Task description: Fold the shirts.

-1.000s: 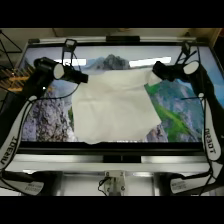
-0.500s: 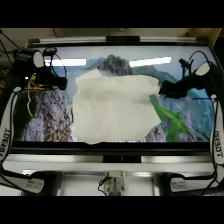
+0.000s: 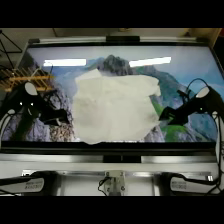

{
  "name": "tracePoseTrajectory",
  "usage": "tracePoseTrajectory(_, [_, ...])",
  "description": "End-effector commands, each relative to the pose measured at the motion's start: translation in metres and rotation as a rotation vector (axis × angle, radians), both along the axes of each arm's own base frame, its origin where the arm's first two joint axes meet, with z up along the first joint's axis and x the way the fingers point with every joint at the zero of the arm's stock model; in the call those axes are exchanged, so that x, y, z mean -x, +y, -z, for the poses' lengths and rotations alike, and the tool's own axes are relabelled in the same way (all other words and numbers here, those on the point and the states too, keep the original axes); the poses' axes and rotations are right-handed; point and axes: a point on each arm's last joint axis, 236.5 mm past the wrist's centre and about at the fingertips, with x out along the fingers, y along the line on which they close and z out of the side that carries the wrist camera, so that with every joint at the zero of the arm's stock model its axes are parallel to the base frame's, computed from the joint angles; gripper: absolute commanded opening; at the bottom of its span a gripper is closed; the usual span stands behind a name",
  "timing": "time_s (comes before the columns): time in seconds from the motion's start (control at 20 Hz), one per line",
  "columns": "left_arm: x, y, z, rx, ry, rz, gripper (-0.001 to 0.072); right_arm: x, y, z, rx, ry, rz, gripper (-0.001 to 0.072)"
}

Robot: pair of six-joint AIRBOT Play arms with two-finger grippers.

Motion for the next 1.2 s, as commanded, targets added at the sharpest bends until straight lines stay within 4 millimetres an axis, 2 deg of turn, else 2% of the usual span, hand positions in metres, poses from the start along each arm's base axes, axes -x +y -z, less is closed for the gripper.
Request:
tracePoseTrajectory(0.0, [0.025,-0.038,0.033,0.121,0.016,-0.058,0.0618,0.002,0.012,0.012,-0.023,-0.019,-0.005,0.0668])
tracePoseTrajectory(0.25, [0.011,-0.065,0.046,0.12,-0.07,-0.086,0.0617,-0.017,0.011,0.017,0.024,-0.092,0.013,0.0668])
tracePoseTrajectory(0.5, [0.01,-0.075,0.051,0.112,-0.081,-0.078,0.0612,-0.035,0.016,0.022,0.052,-0.152,0.03,0.0666])
tracePoseTrajectory(0.55, [0.01,-0.075,0.053,0.109,-0.072,-0.09,0.058,-0.035,0.017,0.025,0.051,-0.143,0.027,0.0666])
tracePoseTrajectory(0.6, [0.011,-0.075,0.053,0.108,-0.07,-0.089,0.044,-0.034,0.019,0.03,0.051,-0.131,0.021,0.0666])
tracePoseTrajectory(0.65, [0.01,-0.075,0.053,0.108,-0.071,-0.09,0.0392,-0.033,0.021,0.033,0.048,-0.122,0.018,0.0666])
tracePoseTrajectory(0.7, [0.01,-0.075,0.053,0.108,-0.071,-0.089,0.0389,-0.032,0.024,0.036,0.044,-0.114,0.016,0.0665])
tracePoseTrajectory(0.75, [0.01,-0.075,0.053,0.108,-0.071,-0.089,0.0343,-0.032,0.028,0.038,0.044,-0.107,0.012,0.0663])
tracePoseTrajectory(0.8, [0.01,-0.075,0.053,0.109,-0.072,-0.087,0.0182,-0.031,0.032,0.041,0.046,-0.102,0.005,0.0614])
tracePoseTrajectory(0.85, [0.01,-0.075,0.053,0.109,-0.073,-0.087,0.0124,-0.032,0.036,0.044,0.048,-0.096,0.003,0.0518])
tracePoseTrajectory(0.9, [0.01,-0.075,0.053,0.109,-0.073,-0.087,0.0123,-0.032,0.041,0.046,0.049,-0.092,0.002,0.0437])
tracePoseTrajectory(1.0, [0.01,-0.075,0.052,0.112,-0.079,-0.076,0.0032,-0.033,0.048,0.05,0.052,-0.096,-0.018,0.0144])
tracePoseTrajectory(1.05, [0.009,-0.076,0.05,0.114,-0.081,-0.075,0.0032,-0.034,0.051,0.048,0.052,-0.104,-0.024,0.0062])
tracePoseTrajectory(1.15, [0.006,-0.08,0.041,0.13,-0.098,-0.057,0.0031,-0.04,0.049,0.04,0.057,-0.12,-0.041,0.0047])
